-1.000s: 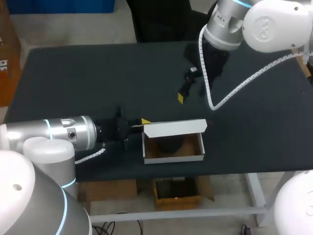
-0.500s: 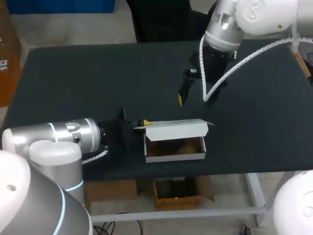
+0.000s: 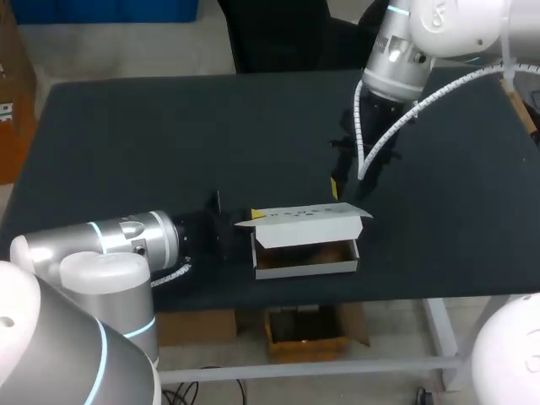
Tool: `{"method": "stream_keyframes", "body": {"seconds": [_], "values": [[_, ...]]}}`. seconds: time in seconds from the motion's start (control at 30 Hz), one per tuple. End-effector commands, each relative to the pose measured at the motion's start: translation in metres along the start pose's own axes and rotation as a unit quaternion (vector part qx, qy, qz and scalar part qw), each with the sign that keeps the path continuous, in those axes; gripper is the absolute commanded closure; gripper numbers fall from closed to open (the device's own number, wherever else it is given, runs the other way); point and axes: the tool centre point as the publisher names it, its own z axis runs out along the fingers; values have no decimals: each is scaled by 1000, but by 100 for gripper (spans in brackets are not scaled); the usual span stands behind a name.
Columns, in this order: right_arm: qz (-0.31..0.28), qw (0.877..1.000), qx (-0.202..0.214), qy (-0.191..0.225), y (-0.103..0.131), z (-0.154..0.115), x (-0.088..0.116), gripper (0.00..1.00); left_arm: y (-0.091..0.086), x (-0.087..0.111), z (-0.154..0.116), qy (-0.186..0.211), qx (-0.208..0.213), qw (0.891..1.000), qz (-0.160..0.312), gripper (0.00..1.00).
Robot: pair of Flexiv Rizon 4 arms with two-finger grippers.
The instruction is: Assemble the packaging by folding the flat box into shape, placing the metal phone stand inside, and closing the box properly
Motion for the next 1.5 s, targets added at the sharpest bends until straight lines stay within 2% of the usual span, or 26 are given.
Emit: {"method": "stream_keyframes", "body": {"seconds": [0.03,0.7,1.3,1.37,1.5], "values": [[5,1000,1,5,-3,7,-8,59,2,4,2,-17,1,1000,5,100],[20,1000,17,-1,-11,22,-17,61,7,-7,-4,-23,3,999,33,100],[18,1000,20,10,-6,33,-24,64,3,-4,-7,-12,22,999,40,99],[18,1000,20,11,-4,34,-24,64,3,-4,-8,-12,22,999,39,96],[14,1000,22,12,-2,36,-22,64,3,-3,-8,-10,24,999,38,80]]}}
